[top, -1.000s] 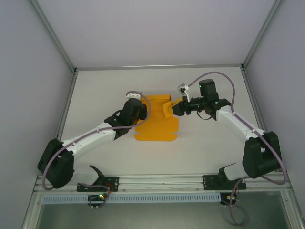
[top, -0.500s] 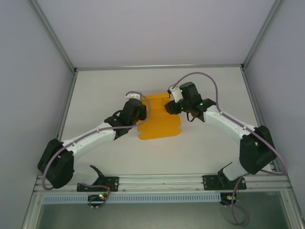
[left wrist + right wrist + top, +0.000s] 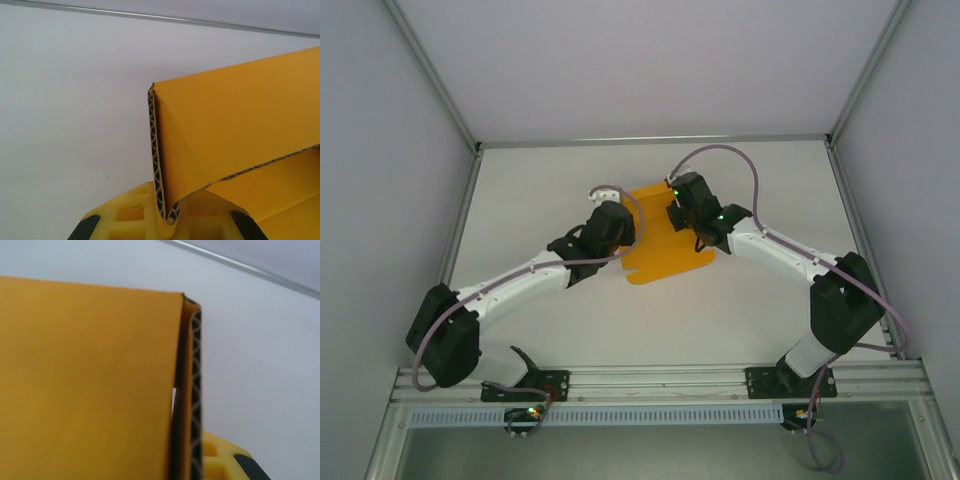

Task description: Assemble paper box

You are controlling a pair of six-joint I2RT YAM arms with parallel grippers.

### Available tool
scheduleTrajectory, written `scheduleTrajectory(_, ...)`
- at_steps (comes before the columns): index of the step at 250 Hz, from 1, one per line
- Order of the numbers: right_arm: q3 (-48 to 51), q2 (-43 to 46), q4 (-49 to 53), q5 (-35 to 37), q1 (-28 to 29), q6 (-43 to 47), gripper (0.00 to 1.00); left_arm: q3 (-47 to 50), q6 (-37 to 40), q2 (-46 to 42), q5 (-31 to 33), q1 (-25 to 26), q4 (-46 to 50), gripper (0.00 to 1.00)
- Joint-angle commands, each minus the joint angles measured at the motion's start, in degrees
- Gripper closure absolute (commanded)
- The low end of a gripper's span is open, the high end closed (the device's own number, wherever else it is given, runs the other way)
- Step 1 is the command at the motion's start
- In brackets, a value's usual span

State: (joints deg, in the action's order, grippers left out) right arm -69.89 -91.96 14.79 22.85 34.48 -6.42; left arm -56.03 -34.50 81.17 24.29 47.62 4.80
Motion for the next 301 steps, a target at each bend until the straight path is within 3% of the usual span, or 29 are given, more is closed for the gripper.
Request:
scheduleTrajectory(1, -2.2, -2.9, 9.1, 24.1, -1.5, -6.0, 1.00, -4.0, -7.0, 2.0, 9.1, 0.1, 10.7, 1.00)
scheduleTrajectory(28, -3.7, -5.4, 13.8, 34.9, -1.3, -8.4, 1.00, -6.9, -13.5, 4.6, 14.4, 0.0, 17.5, 1.00)
scheduleTrajectory(56, -3.4, -5.2, 14.8, 39.7, -1.2, -10.2, 1.00, -11.5, -22.5, 10.1, 29.2, -1.1, 29.6, 1.00)
scheduleTrajectory(74, -3.8, -5.2, 15.2, 44.7, -1.2, -12.1, 1.00, -19.6, -35.4, 15.0, 29.2, -4.2, 48.7, 1.00)
scheduleTrajectory(92, -4.9, -6.2, 18.2, 50.1, -1.2, -15.1, 1.00, -22.3, -40.6, 16.9, 31.1, -4.1, 55.5, 1.00)
scheduleTrajectory(154, -6.9, -8.9, 19.7, 49.4, -2.3, -21.5, 1.00, -18.4, -38.1, 15.6, 25.5, -3.8, 47.3, 1.00)
scheduleTrajectory(179, 0.1, -4.9, 4.5, 39.7, -3.1, -18.0, 0.99, -15.6, -34.0, 13.3, 22.9, -3.8, 40.4, 1.00)
scheduleTrajectory(198, 6.3, -2.2, -9.0, 37.4, -3.0, -13.7, 0.98, -12.4, -32.1, 11.0, 20.6, -3.8, 34.5, 1.00)
scheduleTrajectory(219, 10.2, 0.0, -16.4, 34.9, -3.3, -12.7, 0.99, -10.5, -30.7, 9.2, 19.3, -3.8, 30.8, 1.00)
scheduleTrajectory(261, 15.4, 3.4, -24.2, 36.7, -3.2, -12.7, 1.00, -10.2, -31.2, 8.2, 18.4, -3.6, 30.6, 1.00)
scheduleTrajectory(275, 16.2, 4.0, -23.3, 41.2, -2.9, -15.8, 1.00, -10.1, -31.4, 7.9, 17.9, -3.3, 29.8, 1.00)
scheduleTrajectory(301, 16.2, 4.7, -19.9, 43.4, -2.9, -20.8, 1.00, -10.8, -34.1, 8.2, 17.0, -3.1, 30.7, 1.00)
